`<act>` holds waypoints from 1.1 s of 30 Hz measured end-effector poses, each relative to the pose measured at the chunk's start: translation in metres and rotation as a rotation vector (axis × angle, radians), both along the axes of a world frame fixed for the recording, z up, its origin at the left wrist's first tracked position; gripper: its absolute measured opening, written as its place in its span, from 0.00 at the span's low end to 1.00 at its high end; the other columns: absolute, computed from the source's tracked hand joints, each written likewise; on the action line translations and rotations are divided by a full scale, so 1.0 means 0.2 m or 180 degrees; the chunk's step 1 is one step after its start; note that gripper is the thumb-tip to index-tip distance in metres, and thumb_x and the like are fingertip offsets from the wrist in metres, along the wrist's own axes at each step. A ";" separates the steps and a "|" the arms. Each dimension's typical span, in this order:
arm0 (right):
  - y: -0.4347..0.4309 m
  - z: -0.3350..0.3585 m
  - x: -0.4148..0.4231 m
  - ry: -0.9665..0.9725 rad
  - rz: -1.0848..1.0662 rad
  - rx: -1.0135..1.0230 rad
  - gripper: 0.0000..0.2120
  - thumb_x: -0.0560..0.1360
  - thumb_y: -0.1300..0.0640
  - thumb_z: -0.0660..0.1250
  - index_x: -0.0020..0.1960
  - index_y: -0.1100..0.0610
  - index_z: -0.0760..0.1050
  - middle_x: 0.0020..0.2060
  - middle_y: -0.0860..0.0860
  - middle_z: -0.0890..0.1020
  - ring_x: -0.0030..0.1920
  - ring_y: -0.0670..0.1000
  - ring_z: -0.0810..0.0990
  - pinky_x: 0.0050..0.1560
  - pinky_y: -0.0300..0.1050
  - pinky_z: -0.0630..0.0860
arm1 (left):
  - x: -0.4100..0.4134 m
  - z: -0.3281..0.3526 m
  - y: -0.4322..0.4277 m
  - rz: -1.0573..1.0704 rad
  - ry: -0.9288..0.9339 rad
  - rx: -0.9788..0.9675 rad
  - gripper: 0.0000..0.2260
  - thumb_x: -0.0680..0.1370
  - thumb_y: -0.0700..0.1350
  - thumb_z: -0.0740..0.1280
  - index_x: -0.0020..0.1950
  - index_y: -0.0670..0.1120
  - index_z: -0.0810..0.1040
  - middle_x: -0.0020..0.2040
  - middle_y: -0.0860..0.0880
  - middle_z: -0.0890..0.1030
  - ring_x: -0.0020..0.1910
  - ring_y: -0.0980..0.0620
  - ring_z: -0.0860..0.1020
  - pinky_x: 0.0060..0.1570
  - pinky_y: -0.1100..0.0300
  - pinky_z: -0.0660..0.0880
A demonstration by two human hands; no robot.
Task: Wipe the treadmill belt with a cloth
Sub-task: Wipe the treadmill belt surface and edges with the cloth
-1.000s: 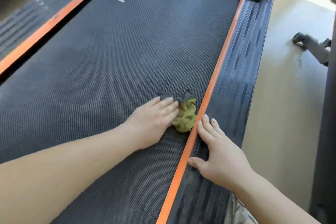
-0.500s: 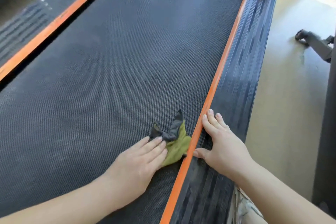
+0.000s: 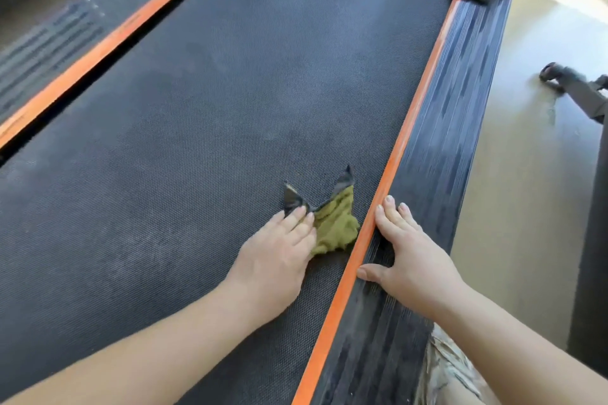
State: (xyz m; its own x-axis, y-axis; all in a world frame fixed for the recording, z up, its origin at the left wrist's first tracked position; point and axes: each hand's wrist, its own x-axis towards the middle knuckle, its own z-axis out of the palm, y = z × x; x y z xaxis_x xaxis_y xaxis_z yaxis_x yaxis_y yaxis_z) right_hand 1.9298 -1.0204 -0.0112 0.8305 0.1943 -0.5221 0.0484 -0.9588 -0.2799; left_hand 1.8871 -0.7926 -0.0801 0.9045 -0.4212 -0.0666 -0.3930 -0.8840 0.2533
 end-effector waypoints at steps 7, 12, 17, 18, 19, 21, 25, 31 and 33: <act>-0.01 -0.05 -0.02 -0.0066 -0.0023 0.0125 0.52 0.73 0.43 0.75 0.82 0.45 0.42 0.76 0.36 0.37 0.79 0.41 0.37 0.81 0.46 0.44 | -0.05 0.18 0.02 -0.0276 -0.0333 0.0065 0.18 0.81 0.53 0.62 0.65 0.46 0.81 0.71 0.46 0.77 0.72 0.43 0.72 0.72 0.42 0.67; -0.03 -0.07 -0.01 -0.0086 -0.0018 0.0172 0.52 0.73 0.43 0.75 0.82 0.46 0.41 0.76 0.36 0.36 0.79 0.41 0.35 0.81 0.46 0.42 | 0.13 -0.01 0.08 -0.1678 0.0120 0.0439 0.24 0.86 0.58 0.49 0.82 0.53 0.61 0.83 0.54 0.56 0.83 0.51 0.48 0.80 0.45 0.49; -0.02 -0.08 -0.02 -0.0101 -0.0010 0.0205 0.52 0.74 0.43 0.74 0.82 0.45 0.39 0.77 0.37 0.35 0.78 0.41 0.33 0.80 0.46 0.40 | 0.27 -0.06 0.10 -0.1697 -0.0111 0.0729 0.25 0.86 0.59 0.46 0.83 0.54 0.56 0.83 0.54 0.53 0.83 0.49 0.47 0.80 0.44 0.47; -0.02 -0.08 -0.02 -0.0110 -0.0009 0.0214 0.51 0.75 0.43 0.74 0.81 0.45 0.38 0.77 0.37 0.35 0.78 0.41 0.33 0.80 0.46 0.40 | 0.29 -0.06 0.09 -0.1483 -0.0133 0.0731 0.25 0.86 0.58 0.46 0.83 0.54 0.56 0.83 0.53 0.54 0.83 0.48 0.48 0.80 0.45 0.48; -0.03 -0.08 -0.02 -0.0116 -0.0012 0.0222 0.51 0.75 0.43 0.73 0.81 0.44 0.38 0.77 0.36 0.35 0.78 0.41 0.32 0.80 0.45 0.40 | 0.32 -0.08 0.08 -0.1136 -0.0167 0.0692 0.26 0.86 0.58 0.45 0.83 0.53 0.56 0.83 0.52 0.55 0.82 0.48 0.50 0.80 0.45 0.49; -0.03 -0.08 -0.02 -0.0094 -0.0015 0.0242 0.51 0.75 0.43 0.73 0.81 0.44 0.37 0.78 0.36 0.35 0.78 0.41 0.32 0.80 0.46 0.40 | 0.39 -0.08 0.05 -0.0064 -0.0125 0.0481 0.26 0.85 0.57 0.45 0.83 0.51 0.54 0.83 0.51 0.55 0.83 0.47 0.49 0.80 0.46 0.48; -0.03 -0.08 -0.02 -0.0126 -0.0006 0.0276 0.51 0.75 0.43 0.73 0.80 0.44 0.36 0.78 0.37 0.35 0.78 0.41 0.32 0.81 0.47 0.40 | 0.38 -0.06 -0.12 0.0956 0.0008 0.0053 0.28 0.84 0.56 0.45 0.82 0.46 0.58 0.83 0.48 0.55 0.82 0.45 0.50 0.80 0.45 0.48; -0.04 -0.09 -0.02 -0.0181 0.0062 0.0271 0.51 0.75 0.42 0.73 0.76 0.43 0.32 0.77 0.37 0.34 0.78 0.42 0.32 0.80 0.46 0.39 | 0.52 -0.03 0.06 -0.0568 0.0133 0.0259 0.29 0.84 0.57 0.44 0.84 0.49 0.49 0.84 0.50 0.47 0.82 0.51 0.47 0.81 0.50 0.46; -0.04 -0.09 -0.02 -0.0142 0.0077 0.0251 0.51 0.75 0.42 0.73 0.75 0.42 0.32 0.76 0.37 0.34 0.78 0.42 0.32 0.80 0.45 0.38 | 0.64 0.01 0.12 0.0405 0.0387 -0.0035 0.29 0.85 0.56 0.50 0.84 0.47 0.49 0.84 0.48 0.50 0.82 0.52 0.48 0.81 0.51 0.44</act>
